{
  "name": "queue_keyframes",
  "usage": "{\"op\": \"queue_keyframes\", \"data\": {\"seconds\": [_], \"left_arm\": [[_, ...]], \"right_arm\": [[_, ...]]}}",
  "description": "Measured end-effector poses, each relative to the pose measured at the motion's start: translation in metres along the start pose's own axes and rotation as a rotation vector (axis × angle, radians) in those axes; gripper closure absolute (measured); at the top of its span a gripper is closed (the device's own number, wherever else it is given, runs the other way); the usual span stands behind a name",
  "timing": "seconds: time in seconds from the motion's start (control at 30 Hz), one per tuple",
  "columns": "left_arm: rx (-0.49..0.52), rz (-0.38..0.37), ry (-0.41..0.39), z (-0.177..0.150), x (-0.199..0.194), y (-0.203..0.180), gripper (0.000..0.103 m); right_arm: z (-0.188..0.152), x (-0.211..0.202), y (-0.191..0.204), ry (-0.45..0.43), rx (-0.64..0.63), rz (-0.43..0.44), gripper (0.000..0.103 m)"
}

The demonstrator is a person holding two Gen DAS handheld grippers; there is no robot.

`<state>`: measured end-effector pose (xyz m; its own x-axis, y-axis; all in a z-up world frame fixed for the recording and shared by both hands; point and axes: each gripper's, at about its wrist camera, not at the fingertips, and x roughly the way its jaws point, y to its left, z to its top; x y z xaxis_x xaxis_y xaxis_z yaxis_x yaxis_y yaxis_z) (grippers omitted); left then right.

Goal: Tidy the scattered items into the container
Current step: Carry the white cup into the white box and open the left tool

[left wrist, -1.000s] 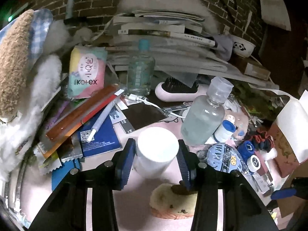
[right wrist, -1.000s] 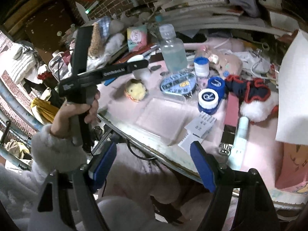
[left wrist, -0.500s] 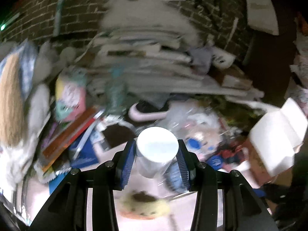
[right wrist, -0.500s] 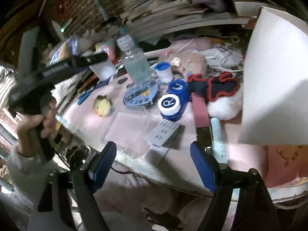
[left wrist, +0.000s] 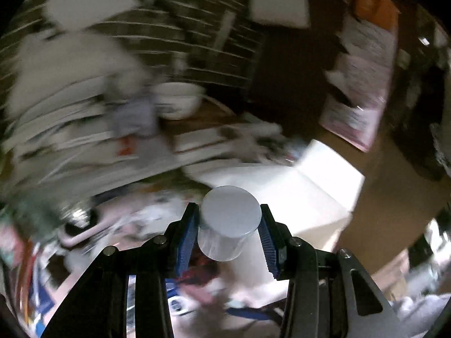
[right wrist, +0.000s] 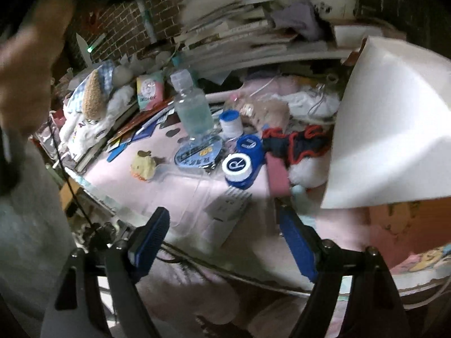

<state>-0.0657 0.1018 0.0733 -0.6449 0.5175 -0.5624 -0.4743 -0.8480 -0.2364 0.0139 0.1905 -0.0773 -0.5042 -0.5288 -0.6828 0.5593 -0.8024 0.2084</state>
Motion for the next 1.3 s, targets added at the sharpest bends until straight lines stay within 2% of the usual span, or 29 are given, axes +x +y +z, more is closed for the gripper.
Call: {"op": "queue_keyframes", "data": {"seconds": [0.1,0.27,0.37,0.57,0.67,0.7,0.73,0.8,0.93,1.3], "left_arm": [[0.064,-0.034,0.067,0.014,0.023,-0.026,0.065],[0.108,-0.065,0.191,0.025,0.065,-0.055,0.065],[0.118,-0.088,0.24,0.027,0.083,-0.063,0.065],[0.123,-0.086,0.326,0.02,0.115,-0.065,0.065],[0.137,-0.082,0.335,0.017,0.122,-0.065,0.065],[0.14,-0.081,0.334,0.017,0.122,-0.064,0.06],[0.141,-0.078,0.333,0.017,0.122,-0.064,0.045],[0.144,-0.07,0.331,0.017,0.121,-0.065,0.026],[0.162,-0.053,0.34,0.016,0.122,-0.067,0.026],[0.173,-0.016,0.346,0.017,0.119,-0.065,0.026]], "right_arm": [[-0.002,-0.007,0.0,-0.041,-0.018,-0.045,0.014],[-0.007,-0.016,-0.009,-0.1,-0.014,-0.138,0.013],[-0.01,-0.023,-0.01,-0.152,-0.042,-0.197,0.0],[-0.014,-0.024,-0.006,-0.189,-0.128,-0.268,0.0],[-0.021,-0.022,-0.002,-0.198,-0.194,-0.279,0.0],[-0.022,-0.021,-0.002,-0.191,-0.205,-0.269,0.0],[-0.023,-0.021,-0.003,-0.186,-0.205,-0.257,0.0],[-0.025,-0.022,-0.005,-0.189,-0.194,-0.246,0.0],[-0.022,-0.026,-0.007,-0.212,-0.186,-0.279,0.0],[-0.025,-0.022,-0.006,-0.182,-0.174,-0.245,0.001]]}}
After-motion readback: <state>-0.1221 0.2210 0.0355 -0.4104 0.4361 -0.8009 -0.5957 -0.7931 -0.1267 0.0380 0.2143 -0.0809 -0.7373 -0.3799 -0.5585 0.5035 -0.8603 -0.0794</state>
